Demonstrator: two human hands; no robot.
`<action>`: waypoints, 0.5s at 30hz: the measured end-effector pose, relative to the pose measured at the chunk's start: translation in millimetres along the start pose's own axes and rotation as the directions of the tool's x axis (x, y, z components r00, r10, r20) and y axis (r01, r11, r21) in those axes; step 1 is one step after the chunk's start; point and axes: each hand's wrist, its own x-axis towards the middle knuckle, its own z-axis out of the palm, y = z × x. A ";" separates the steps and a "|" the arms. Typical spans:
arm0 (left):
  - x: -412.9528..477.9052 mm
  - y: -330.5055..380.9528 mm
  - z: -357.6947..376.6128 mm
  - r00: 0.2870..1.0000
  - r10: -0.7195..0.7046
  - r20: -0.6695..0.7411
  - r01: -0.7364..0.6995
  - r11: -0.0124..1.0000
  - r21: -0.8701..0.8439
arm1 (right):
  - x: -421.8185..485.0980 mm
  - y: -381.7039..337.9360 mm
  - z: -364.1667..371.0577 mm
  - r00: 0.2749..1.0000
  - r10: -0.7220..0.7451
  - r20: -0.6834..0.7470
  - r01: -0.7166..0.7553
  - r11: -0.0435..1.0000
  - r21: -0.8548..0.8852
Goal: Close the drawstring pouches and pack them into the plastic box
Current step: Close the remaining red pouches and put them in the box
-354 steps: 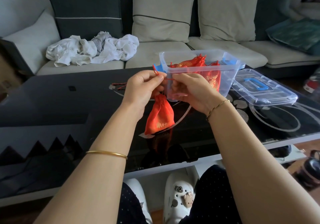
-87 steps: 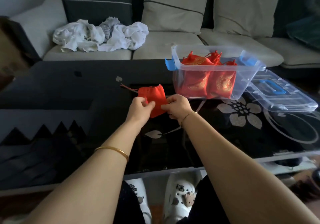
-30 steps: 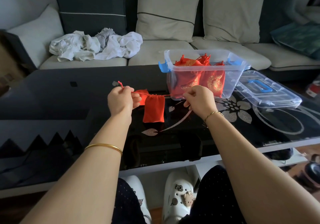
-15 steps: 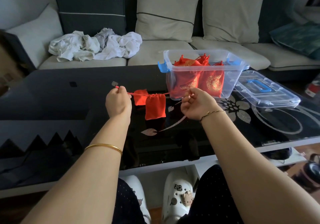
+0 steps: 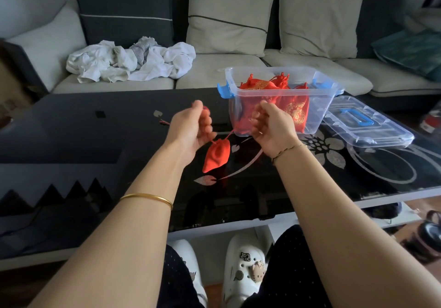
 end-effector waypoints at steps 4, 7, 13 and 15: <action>-4.0 -4.8 2.9 0.984 -0.039 0.175 -0.005 0.969 0.247 | -14.3 -8.1 19.1 0.973 -0.179 0.145 0.209 0.949 -0.234; -4.6 -7.2 3.3 0.972 -0.020 0.234 -0.074 0.920 0.384 | -17.2 -8.0 25.1 0.953 -0.220 0.208 0.276 0.913 -0.300; -4.2 -11.2 5.4 0.974 -0.011 0.226 -0.075 0.927 0.368 | -13.3 -2.3 19.7 0.991 0.000 0.131 0.057 0.900 -0.432; -4.2 -11.8 7.1 0.980 -0.016 0.199 -0.055 0.937 0.346 | -15.2 -0.3 16.1 0.993 0.089 0.083 -0.031 0.841 -0.541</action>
